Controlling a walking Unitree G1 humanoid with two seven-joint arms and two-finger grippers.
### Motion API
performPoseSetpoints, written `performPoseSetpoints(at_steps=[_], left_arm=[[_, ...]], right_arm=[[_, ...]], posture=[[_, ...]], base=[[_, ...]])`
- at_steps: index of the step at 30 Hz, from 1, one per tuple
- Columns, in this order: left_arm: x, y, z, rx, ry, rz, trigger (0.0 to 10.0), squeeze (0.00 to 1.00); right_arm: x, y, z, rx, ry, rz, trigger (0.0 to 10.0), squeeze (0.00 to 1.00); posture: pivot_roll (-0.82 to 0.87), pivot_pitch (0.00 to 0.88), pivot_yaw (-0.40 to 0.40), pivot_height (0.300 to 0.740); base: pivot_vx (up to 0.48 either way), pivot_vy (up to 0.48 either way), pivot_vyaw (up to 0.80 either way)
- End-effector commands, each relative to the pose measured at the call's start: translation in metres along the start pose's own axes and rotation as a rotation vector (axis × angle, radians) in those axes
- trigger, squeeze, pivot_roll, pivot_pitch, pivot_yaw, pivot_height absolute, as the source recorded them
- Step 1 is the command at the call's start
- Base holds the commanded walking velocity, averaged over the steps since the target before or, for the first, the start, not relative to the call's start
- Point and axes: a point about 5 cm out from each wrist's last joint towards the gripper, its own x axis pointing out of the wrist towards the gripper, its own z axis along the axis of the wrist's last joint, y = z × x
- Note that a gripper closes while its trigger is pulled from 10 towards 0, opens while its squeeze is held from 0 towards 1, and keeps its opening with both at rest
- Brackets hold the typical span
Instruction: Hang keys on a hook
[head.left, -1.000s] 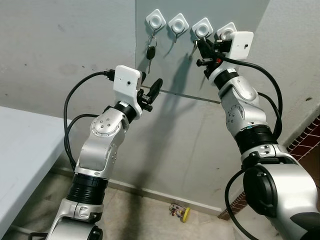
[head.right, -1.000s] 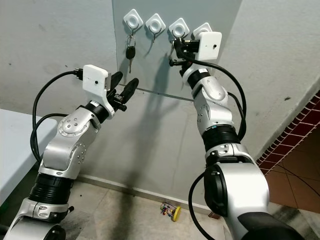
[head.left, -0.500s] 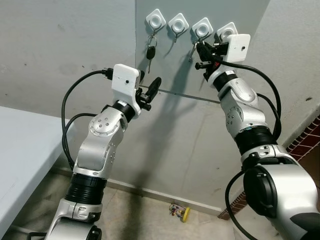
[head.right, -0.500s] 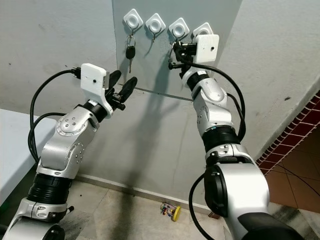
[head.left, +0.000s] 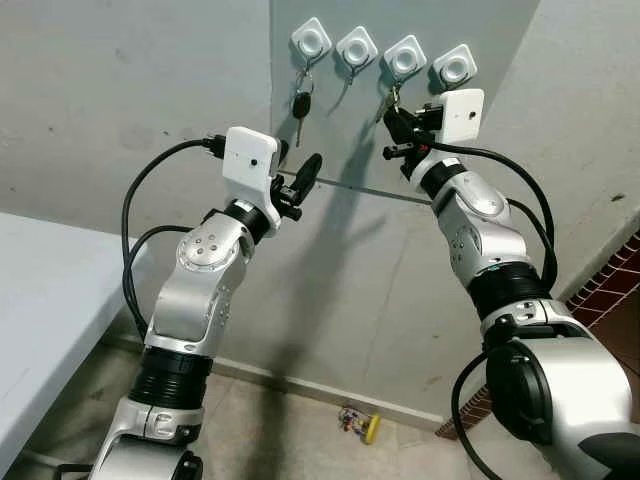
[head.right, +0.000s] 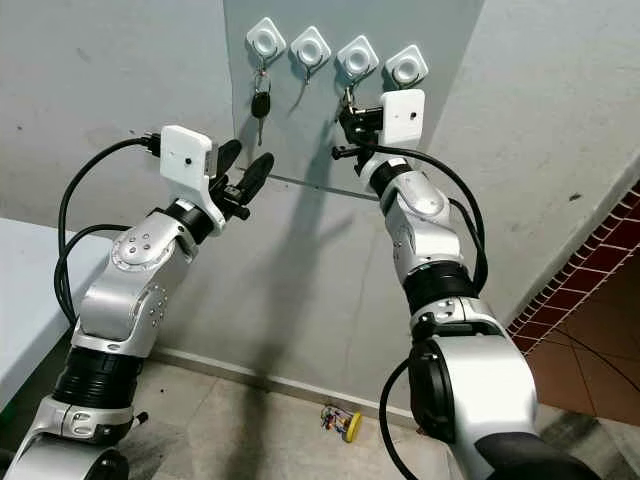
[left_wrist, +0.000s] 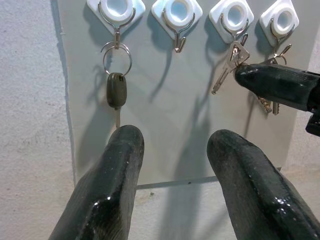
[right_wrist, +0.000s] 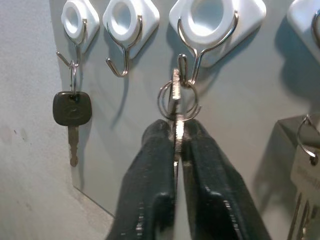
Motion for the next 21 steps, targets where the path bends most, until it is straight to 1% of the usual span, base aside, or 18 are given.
performPoseSetpoints(at_steps=[1,3,5,11,14,15,16,17,18,19,21], left_arm=[[0.000,0.001,0.004,0.022,-0.013,0.016,10.0,0.00],[0.000,0.002,0.005,0.029,-0.016,0.030,10.0,0.00],[0.000,0.002,0.005,0.027,-0.022,0.039,10.0,0.00],[-0.001,0.002,0.002,0.022,-0.012,0.048,10.0,0.00],[-0.002,0.003,0.000,0.017,-0.004,0.064,10.0,0.00],[-0.004,0.004,-0.005,0.003,0.006,0.074,10.0,0.00],[-0.004,0.004,-0.005,0.003,0.006,0.074,10.0,0.00],[-0.007,0.005,-0.012,-0.047,0.026,0.085,10.0,0.00],[-0.007,0.005,-0.012,-0.047,0.026,0.085,10.0,0.00],[-0.009,0.007,-0.017,-0.082,0.036,0.096,10.0,0.00],[-0.011,0.007,-0.023,-0.101,0.054,0.109,10.0,0.00]], right_arm=[[-0.001,-0.001,-0.001,0.014,-0.002,0.002,10.0,1.00],[-0.002,0.000,-0.001,0.018,-0.014,0.008,10.0,1.00],[-0.004,-0.001,0.001,-0.012,-0.051,-0.003,10.0,1.00],[-0.009,-0.001,-0.006,0.006,-0.046,0.006,10.0,1.00],[-0.014,0.000,-0.013,0.017,-0.043,0.008,10.0,1.00],[-0.019,0.000,-0.019,0.023,-0.036,-0.004,10.0,1.00],[-0.019,0.000,-0.019,0.023,-0.036,-0.004,10.0,1.00],[-0.024,-0.002,-0.027,0.025,-0.022,-0.023,10.0,1.00],[-0.024,-0.002,-0.027,0.025,-0.022,-0.023,10.0,1.00],[-0.028,-0.003,-0.032,0.024,-0.014,-0.035,10.0,1.00],[-0.032,-0.003,-0.036,0.035,-0.008,-0.036,10.0,1.00]], posture=[[-0.02,0.000,-0.074,0.740],[-0.02,0.000,-0.076,0.740],[-0.02,0.000,-0.076,0.740],[-0.01,0.000,-0.078,0.740],[-0.01,0.000,-0.079,0.740],[-0.01,0.000,-0.079,0.740],[-0.01,0.000,-0.079,0.740],[-0.02,0.000,-0.078,0.740],[-0.02,0.000,-0.078,0.740],[-0.02,0.000,-0.077,0.740],[-0.02,0.000,-0.077,0.740]], base=[[0.000,0.000,0.00],[0.000,0.000,0.00],[0.000,0.000,0.00],[0.000,0.000,0.00],[0.000,0.000,0.00],[0.000,0.000,0.00],[0.000,0.000,0.00],[0.000,0.000,0.00],[0.000,0.000,0.00],[0.000,0.000,0.00],[0.000,0.000,0.00]])
